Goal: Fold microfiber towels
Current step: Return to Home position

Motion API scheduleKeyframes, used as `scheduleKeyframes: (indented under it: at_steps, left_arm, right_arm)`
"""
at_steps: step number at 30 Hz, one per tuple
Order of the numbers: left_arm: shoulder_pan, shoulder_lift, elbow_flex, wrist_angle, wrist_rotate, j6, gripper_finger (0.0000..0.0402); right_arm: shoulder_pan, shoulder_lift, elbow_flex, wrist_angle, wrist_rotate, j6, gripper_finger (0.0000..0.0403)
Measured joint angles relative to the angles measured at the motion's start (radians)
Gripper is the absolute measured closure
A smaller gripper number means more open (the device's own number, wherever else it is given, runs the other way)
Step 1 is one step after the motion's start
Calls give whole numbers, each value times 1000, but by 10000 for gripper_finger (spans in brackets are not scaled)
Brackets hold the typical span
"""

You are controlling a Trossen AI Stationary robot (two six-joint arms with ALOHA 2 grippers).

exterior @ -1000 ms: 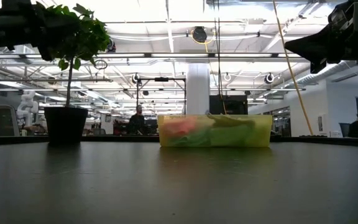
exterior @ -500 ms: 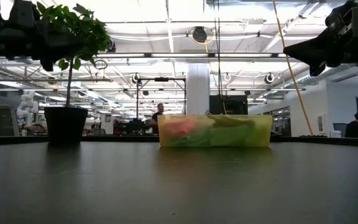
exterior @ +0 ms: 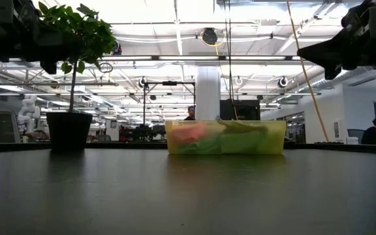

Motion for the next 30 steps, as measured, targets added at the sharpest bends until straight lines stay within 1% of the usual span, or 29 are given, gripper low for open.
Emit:
scheduleKeyframes:
  at_steps: [6, 30]
  left_arm:
    - [-6, 0, 0, 6, 0, 0, 321]
    - [-6, 0, 0, 2, 0, 0, 321]
  right_arm:
    - [0, 2, 0, -30, 0, 0, 403]
    - [0, 2, 0, -25, 0, 0, 403]
